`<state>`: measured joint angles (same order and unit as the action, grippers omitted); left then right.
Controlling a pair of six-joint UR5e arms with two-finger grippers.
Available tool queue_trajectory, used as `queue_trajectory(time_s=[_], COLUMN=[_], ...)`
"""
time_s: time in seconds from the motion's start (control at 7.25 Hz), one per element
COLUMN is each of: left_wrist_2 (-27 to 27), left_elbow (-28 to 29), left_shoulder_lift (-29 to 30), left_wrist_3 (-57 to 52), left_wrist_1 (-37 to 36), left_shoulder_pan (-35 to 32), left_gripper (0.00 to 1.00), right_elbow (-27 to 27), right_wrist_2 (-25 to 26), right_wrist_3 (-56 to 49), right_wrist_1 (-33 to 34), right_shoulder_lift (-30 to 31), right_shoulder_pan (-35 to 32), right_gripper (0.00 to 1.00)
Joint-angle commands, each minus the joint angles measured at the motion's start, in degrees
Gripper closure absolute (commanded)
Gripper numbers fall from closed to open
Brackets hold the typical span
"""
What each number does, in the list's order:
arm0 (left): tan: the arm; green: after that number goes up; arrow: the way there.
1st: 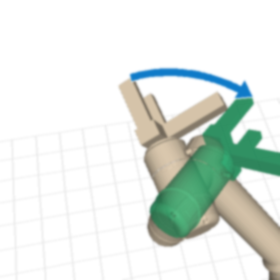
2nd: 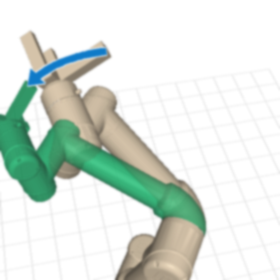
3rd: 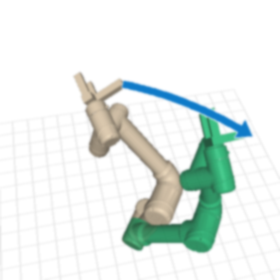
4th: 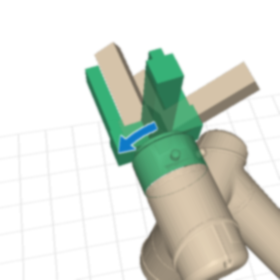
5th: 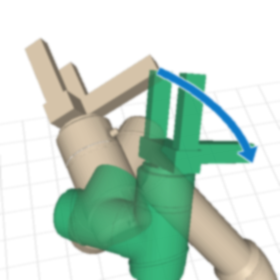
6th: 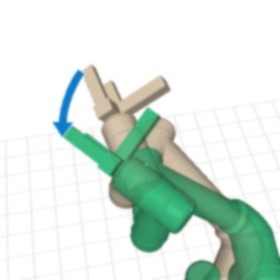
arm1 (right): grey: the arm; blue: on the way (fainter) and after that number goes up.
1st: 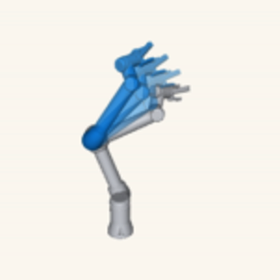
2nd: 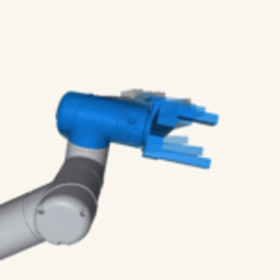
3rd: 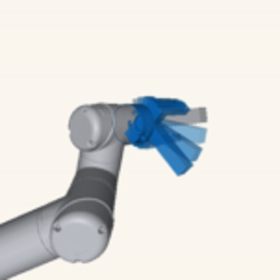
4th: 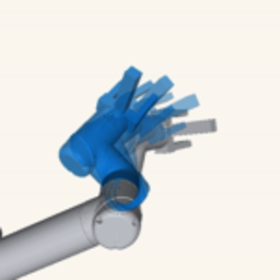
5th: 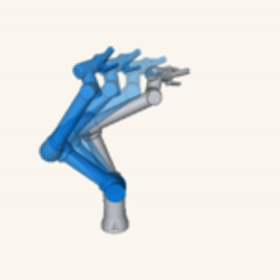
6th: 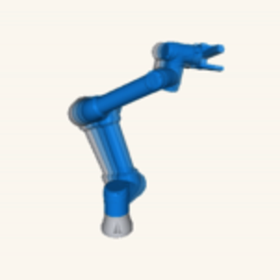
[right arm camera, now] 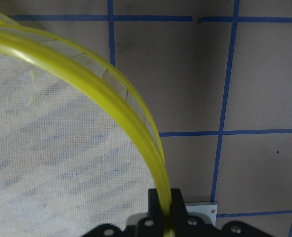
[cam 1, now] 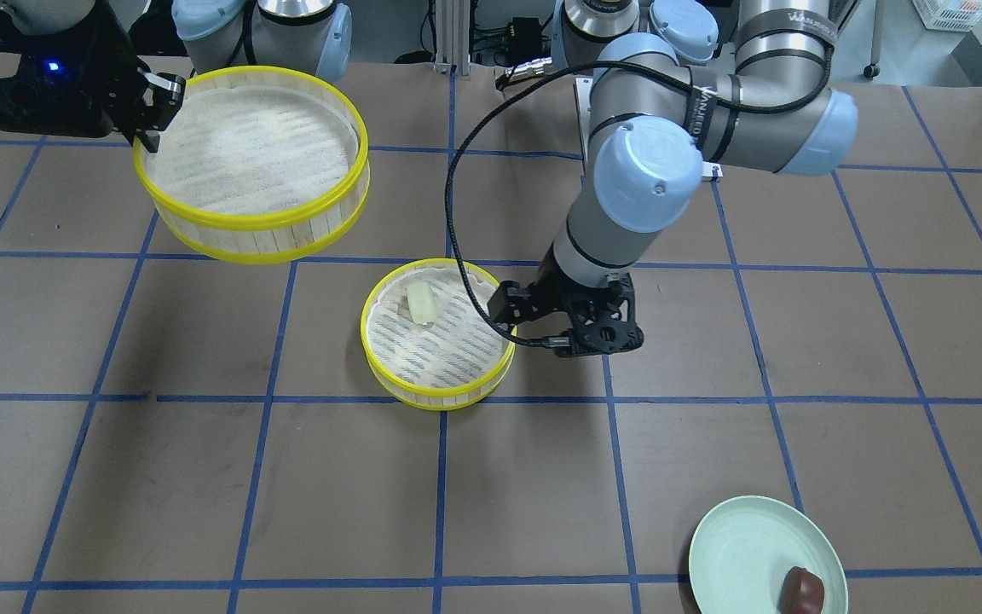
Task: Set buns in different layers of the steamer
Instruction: 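Set the top tier back onto the bottom tier while left returns to the bowl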
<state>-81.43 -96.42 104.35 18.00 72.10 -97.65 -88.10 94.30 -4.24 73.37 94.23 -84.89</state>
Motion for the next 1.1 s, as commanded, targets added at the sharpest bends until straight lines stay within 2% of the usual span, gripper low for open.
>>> queue_trajectory(time_s=[0.0, 0.14, 0.28, 0.41, 0.55, 0.83, 0.97], left_wrist_2=[-2.40, -5.55, -5.59, -6.28, -7.33, -7.34, -7.34], left_elbow=[0.44, 0.44, 0.44, 0.44, 0.44, 0.61, 0.70], left_shoulder_lift=[-0.11, 0.06, 0.59, 1.03, 1.38, 3.66, 5.15], left_wrist_3=[-10.98, -17.06, -21.47, -29.78, -33.43, -42.22, -44.52], left_wrist_1=[-0.99, -3.61, -4.94, -8.17, -9.51, -11.26, -16.33], left_shoulder_pan=[6.57, 9.99, 12.37, 14.92, 18.16, 22.22, 23.37], left_gripper=[0.00, 0.00, 0.00, 0.00, 0.00, 0.00, 0.00], right_elbow=[0.03, -0.05, -0.05, -0.40, -1.45, -6.53, -8.30], right_wrist_2=[-7.07, -6.85, -6.85, -6.76, -6.24, -7.20, -6.33], right_wrist_3=[7.27, 8.88, 13.16, 16.86, 17.68, 17.78, 17.69], right_wrist_1=[1.07, 2.29, 4.31, 8.07, 12.46, 20.71, 24.07], right_shoulder_lift=[-1.76, -4.12, -6.14, -9.30, -12.89, -16.35, -17.58], right_shoulder_pan=[-2.02, -4.56, -7.98, -12.36, -15.19, -16.27, -16.36], right_gripper=[1.00, 1.00, 1.00, 1.00, 1.00, 1.00, 1.00])
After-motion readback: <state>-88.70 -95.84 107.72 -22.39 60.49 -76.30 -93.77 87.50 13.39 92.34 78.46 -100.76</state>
